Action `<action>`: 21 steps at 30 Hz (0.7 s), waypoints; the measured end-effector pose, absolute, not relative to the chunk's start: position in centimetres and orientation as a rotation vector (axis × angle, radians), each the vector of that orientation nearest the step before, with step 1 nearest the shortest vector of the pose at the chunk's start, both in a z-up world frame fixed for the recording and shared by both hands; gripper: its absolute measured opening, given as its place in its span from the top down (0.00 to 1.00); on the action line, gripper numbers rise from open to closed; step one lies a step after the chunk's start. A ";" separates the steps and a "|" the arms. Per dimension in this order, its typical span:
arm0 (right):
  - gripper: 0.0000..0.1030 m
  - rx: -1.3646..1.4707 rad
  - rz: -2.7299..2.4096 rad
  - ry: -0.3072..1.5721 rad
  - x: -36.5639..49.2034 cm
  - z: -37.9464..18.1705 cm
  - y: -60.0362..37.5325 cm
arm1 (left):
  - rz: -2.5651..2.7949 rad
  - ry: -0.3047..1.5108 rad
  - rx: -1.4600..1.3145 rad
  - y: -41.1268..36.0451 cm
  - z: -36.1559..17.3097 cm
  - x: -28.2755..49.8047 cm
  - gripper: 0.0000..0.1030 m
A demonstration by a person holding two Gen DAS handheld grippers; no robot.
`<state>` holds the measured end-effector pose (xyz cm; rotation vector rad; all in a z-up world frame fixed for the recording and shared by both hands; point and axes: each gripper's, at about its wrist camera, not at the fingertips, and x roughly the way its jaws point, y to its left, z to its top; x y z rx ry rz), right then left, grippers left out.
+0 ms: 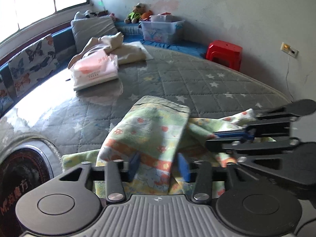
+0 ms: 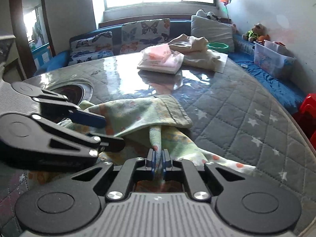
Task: Fold clothes
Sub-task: 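Lift the shirt with both grippers and shake it out above the table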
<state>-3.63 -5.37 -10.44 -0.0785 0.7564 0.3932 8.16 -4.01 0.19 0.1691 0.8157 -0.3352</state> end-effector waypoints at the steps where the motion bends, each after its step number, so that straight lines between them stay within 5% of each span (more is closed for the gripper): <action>1: 0.94 -0.074 0.391 0.755 -3.7 -10.4 -5.5 | -0.331 0.824 0.156 -3.8 0.0 8.4 0.81; 5: 0.94 -0.068 0.386 0.747 -4.1 -10.1 -6.0 | -0.313 0.832 0.106 -2.7 -0.1 8.6 0.96; 16: 0.95 -0.059 0.406 0.758 -6.6 -9.1 -7.1 | -0.185 0.754 -0.038 4.8 3.3 4.8 0.98; 21: 0.83 -0.044 0.408 0.809 -8.4 -9.2 -7.8 | -0.159 0.774 -0.067 7.0 3.1 2.0 0.98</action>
